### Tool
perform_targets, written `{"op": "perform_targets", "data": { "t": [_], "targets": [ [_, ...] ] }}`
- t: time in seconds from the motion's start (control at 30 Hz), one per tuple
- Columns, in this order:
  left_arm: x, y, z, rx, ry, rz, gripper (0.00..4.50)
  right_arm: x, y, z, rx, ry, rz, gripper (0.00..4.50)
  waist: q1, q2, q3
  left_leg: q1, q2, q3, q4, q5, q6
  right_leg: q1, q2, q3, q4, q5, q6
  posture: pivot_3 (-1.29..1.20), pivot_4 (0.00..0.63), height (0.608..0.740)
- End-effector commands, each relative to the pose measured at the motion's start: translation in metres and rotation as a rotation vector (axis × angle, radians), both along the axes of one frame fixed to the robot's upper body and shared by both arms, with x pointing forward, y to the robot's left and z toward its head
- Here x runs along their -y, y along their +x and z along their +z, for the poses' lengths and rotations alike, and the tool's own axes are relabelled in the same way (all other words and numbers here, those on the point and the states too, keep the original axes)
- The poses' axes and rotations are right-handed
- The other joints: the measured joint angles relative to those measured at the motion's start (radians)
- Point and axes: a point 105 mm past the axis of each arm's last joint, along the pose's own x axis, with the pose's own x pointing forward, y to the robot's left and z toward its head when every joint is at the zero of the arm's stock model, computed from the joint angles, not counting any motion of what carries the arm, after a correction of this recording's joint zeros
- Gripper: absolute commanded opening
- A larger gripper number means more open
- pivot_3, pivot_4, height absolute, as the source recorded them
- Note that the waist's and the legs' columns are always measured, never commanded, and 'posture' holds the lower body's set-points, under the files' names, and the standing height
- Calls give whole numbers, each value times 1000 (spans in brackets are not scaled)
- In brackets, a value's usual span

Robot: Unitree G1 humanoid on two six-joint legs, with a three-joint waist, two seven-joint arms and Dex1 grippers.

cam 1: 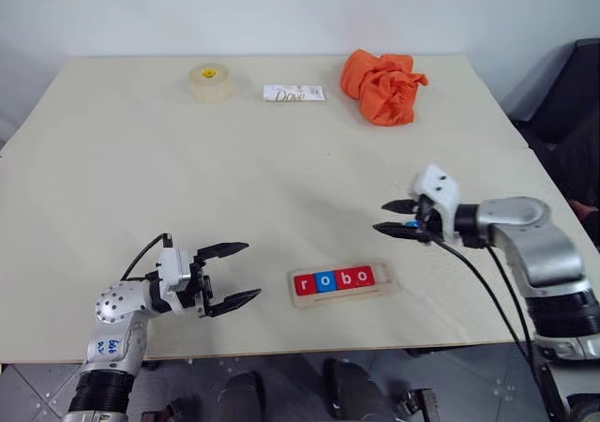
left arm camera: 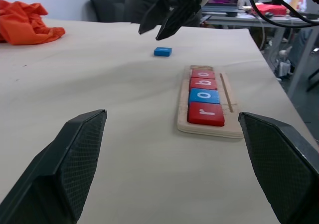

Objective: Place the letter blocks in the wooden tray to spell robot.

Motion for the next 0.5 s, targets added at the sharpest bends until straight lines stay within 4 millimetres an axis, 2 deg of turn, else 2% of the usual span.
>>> {"op": "perform_targets", "data": {
  "t": [0.03,0.1,0.33,0.5],
  "targets": [
    [-5,2,5,14,-1,-21,4500,24,-13,19,62,31,-90,3930,8,0,0,0,0,0,0,0,0,0,0,0,-1,0,0,0,150,740],
    [-5,6,5,14,6,-34,4500,37,-23,16,47,32,-149,4467,12,0,0,0,0,0,0,0,0,0,1,0,-1,0,0,0,150,740],
    [0,18,10,23,10,-90,4500,53,-46,4,25,108,-343,4467,11,0,0,0,0,1,1,0,1,1,2,2,-1,1,2,0,150,740],
    [5,21,12,27,7,-118,4500,45,-40,-4,49,223,-463,4467,10,0,0,1,0,1,2,0,1,1,3,2,0,1,3,0,150,740]
  ]
}}
